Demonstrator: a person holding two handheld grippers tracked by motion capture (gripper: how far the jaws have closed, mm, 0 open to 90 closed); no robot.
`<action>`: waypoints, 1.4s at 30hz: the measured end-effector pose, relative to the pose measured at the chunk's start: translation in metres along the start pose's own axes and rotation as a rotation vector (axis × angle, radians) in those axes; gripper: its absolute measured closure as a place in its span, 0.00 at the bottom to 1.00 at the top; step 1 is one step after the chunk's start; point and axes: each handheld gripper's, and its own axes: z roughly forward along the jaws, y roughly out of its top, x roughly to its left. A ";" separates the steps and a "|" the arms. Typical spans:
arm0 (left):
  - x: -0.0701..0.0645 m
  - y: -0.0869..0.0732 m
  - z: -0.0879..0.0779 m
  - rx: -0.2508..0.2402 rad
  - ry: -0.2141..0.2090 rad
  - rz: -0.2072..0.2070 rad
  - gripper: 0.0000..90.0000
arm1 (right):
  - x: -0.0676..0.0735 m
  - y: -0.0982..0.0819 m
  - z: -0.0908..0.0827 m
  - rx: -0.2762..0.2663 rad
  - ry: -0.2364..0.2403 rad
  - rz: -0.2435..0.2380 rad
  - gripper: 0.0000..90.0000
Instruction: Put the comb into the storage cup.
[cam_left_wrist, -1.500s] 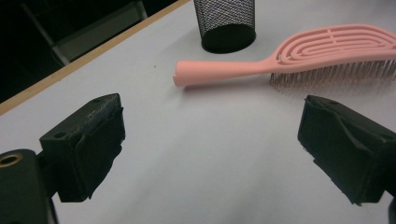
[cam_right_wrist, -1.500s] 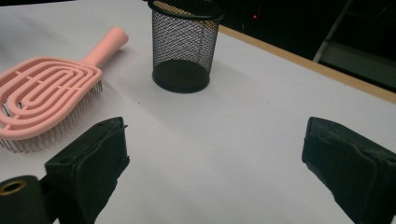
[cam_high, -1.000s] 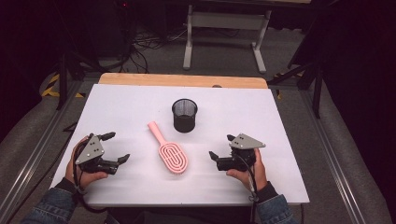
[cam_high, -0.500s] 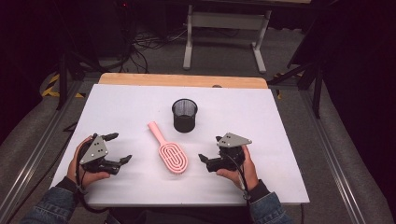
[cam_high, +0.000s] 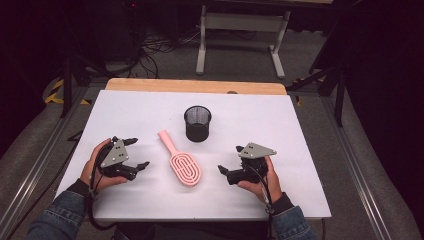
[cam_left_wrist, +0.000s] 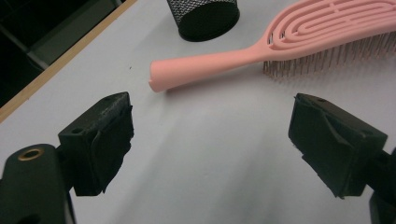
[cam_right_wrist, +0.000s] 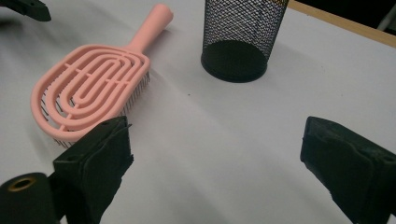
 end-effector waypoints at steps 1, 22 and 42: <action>0.000 0.001 0.001 0.002 -0.001 -0.004 0.17 | 0.000 0.000 0.000 0.003 0.001 0.001 0.10; 0.030 0.060 0.068 0.074 -0.117 -0.089 1.00 | -0.015 -0.009 -0.005 0.006 -0.052 0.007 0.13; 0.037 0.071 0.114 0.359 -0.109 -0.050 1.00 | -0.021 -0.015 -0.005 0.028 -0.073 0.007 0.14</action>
